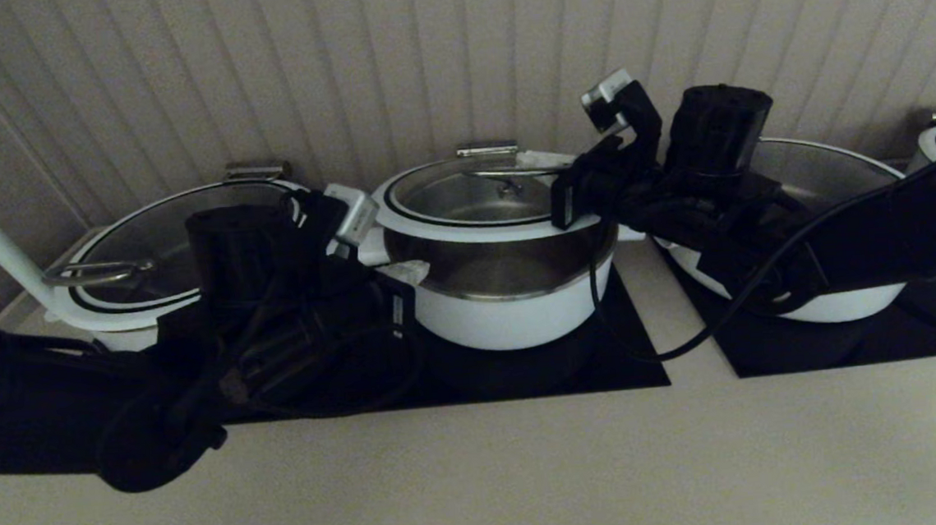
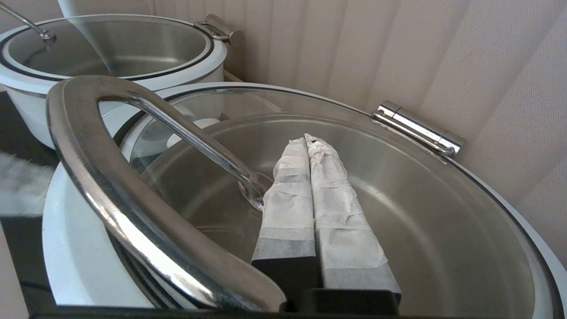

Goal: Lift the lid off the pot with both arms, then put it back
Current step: Hold the pot lid with the left arm

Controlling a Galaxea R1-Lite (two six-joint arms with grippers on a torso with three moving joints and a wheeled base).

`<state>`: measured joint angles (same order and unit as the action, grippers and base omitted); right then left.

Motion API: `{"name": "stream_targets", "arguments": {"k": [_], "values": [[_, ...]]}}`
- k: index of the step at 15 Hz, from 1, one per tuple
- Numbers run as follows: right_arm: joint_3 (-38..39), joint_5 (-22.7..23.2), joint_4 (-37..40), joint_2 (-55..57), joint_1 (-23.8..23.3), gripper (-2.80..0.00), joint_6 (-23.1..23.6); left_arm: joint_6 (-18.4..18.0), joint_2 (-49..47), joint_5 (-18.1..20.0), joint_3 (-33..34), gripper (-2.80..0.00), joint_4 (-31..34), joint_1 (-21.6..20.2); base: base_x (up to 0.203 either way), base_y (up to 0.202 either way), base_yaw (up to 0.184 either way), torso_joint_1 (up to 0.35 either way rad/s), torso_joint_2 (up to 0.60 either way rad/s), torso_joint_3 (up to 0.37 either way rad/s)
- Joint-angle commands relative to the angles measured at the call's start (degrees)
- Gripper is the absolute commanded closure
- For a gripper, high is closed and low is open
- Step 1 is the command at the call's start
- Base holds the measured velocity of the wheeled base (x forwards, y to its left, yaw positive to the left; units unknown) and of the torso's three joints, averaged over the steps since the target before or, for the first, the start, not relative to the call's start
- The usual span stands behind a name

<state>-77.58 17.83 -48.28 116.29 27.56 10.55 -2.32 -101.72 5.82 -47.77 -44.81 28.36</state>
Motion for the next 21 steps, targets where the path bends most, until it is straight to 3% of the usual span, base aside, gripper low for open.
{"name": "stream_targets", "arguments": {"k": [1,11,21], "values": [[0.1,0.1,-0.3,-0.1,0.0,0.0,0.1,-0.1,-1.5,-0.1,-0.7,0.0,-1.9,-0.1,0.0,0.0,0.0,0.0,0.0,0.0],[0.7,0.1,-0.3,-1.7,0.0,0.0,0.1,0.4,-3.1,-1.7,-4.2,0.0,-2.0,-0.1,0.0,0.0,0.0,0.0,0.0,0.0],[9.1,0.1,-0.2,-6.7,0.0,0.0,0.1,1.2,-3.8,-3.2,-5.0,0.0,-2.0,-0.1,0.0,0.0,0.0,0.0,0.0,0.0]]}}
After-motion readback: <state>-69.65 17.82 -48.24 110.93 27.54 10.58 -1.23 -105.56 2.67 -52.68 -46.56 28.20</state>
